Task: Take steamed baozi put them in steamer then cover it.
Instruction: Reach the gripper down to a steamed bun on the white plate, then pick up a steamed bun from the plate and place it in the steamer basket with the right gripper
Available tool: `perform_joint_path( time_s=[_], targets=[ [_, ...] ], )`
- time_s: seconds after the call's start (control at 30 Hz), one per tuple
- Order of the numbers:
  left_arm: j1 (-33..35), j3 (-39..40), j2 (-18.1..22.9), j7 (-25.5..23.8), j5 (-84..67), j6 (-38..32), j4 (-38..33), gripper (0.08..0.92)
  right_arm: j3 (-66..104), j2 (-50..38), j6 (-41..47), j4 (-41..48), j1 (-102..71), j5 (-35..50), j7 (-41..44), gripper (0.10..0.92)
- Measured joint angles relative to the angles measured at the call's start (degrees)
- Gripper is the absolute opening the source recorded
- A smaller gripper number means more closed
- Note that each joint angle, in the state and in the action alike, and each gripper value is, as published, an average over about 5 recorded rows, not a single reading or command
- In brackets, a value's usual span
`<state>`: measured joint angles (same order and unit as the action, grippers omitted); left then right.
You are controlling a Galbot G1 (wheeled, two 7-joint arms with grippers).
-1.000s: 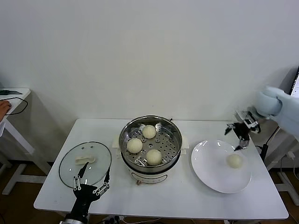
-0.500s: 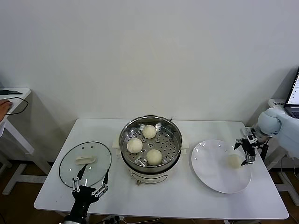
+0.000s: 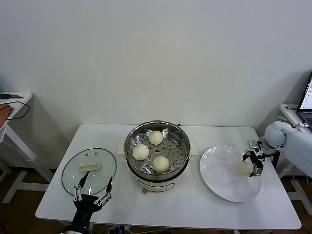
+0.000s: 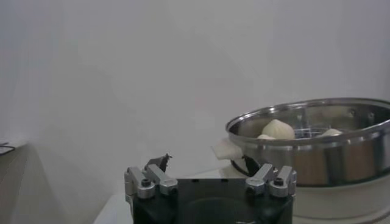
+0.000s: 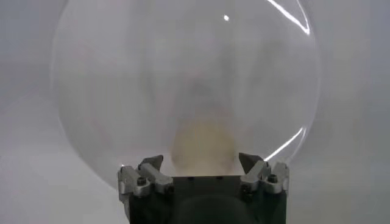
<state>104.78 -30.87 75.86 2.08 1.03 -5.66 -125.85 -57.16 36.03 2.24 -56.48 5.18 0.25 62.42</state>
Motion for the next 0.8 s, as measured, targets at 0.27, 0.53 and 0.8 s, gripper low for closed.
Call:
perform_joint_path(
  time_s=[0.27, 0.53, 0.8],
  targets=[
    [0.0, 0.0, 0.1, 0.0, 0.1, 0.2, -0.1, 0.823, 0.9, -0.2, 0.0, -0.1, -0.9, -0.1, -0.5, 0.7],
    [-0.2, 0.3, -0.1, 0.0, 0.1, 0.3, -0.3, 0.823, 1.2, -1.2, -0.3, -2.0, 0.9, 0.1, 0.6, 0.67],
    [-0.3, 0.6, -0.4, 0.0, 0.1, 0.4, -0.9, 0.823, -1.6, -0.5, -0.5, -5.7, 9.9, 3.8, 6.2, 0.637]
  ],
)
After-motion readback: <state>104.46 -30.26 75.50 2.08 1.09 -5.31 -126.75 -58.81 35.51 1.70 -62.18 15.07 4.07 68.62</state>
